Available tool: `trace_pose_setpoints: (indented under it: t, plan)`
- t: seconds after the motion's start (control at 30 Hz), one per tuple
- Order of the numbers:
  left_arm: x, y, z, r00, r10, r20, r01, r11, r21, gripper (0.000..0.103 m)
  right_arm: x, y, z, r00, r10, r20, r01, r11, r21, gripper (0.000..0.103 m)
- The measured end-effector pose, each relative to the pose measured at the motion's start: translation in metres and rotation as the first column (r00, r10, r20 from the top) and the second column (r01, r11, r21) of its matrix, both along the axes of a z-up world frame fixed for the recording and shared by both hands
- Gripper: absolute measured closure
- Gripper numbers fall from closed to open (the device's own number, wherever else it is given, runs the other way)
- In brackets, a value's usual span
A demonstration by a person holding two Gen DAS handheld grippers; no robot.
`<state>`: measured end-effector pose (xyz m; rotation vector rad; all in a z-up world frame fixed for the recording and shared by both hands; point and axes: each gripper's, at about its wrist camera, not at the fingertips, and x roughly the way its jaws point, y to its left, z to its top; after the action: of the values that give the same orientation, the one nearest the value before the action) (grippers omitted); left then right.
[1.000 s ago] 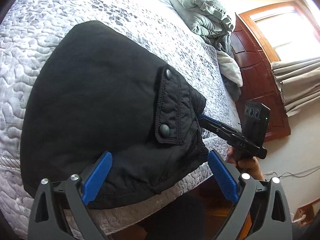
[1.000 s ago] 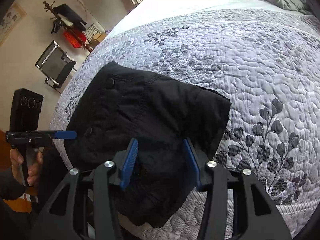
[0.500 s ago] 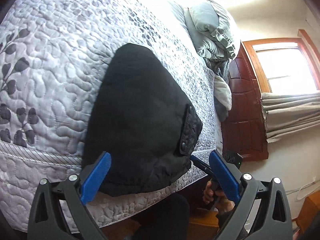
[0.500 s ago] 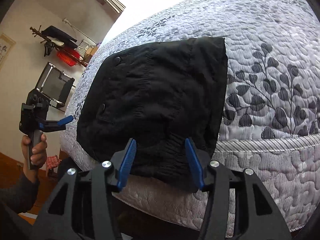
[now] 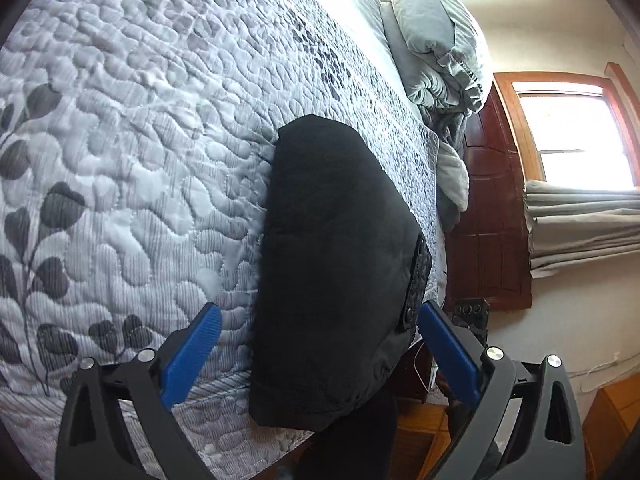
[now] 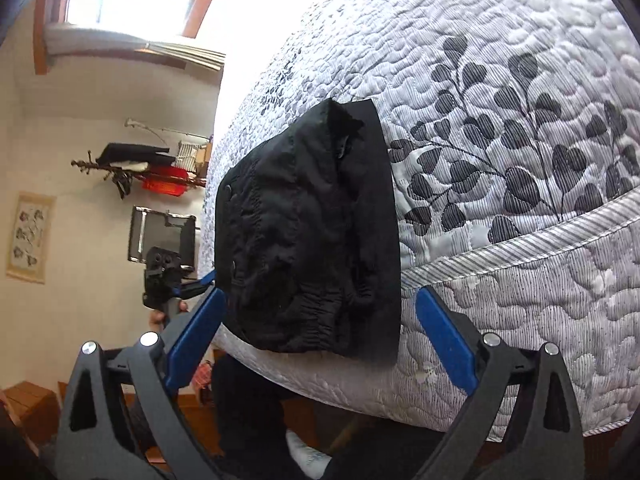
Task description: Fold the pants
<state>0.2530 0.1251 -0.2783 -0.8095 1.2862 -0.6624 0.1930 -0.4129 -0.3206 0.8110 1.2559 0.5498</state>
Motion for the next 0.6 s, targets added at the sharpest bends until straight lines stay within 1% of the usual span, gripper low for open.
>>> trace_pose_setpoints:
  t: [0.13, 0.27, 0.37, 0.47, 0.6]
  plan:
    - [0.018, -0.018, -0.010, 0.997, -0.074, -0.019, 0.074, 0.997, -0.005, 0.004, 0.011, -0.004, -0.019, 0.999, 0.012, -0.048, -0.010, 0.999, 0.033, 0.007]
    - [0.030, -0.030, -0.020, 0.989, -0.143, -0.040, 0.144, 0.989, 0.017, 0.004, 0.016, -0.003, -0.031, 0.996, 0.046, -0.070, -0.042, 0.998, 0.052, 0.007]
    - [0.035, -0.030, -0.024, 0.987, -0.153, -0.052, 0.154, 0.988, 0.029, 0.004, 0.021, -0.003, -0.035, 0.996, 0.052, -0.077, -0.048, 0.997, 0.059, 0.007]
    - [0.038, -0.030, -0.024, 0.986, -0.159, -0.050, 0.160, 0.987, 0.014, 0.004, 0.023, -0.009, -0.039, 0.995, 0.058, -0.083, -0.050, 0.995, 0.089, 0.006]
    - [0.044, -0.037, -0.030, 0.982, -0.179, -0.063, 0.179, 0.984, -0.003, 0.004, 0.032, -0.005, -0.043, 0.995, 0.063, -0.077, -0.054, 0.992, 0.118, 0.006]
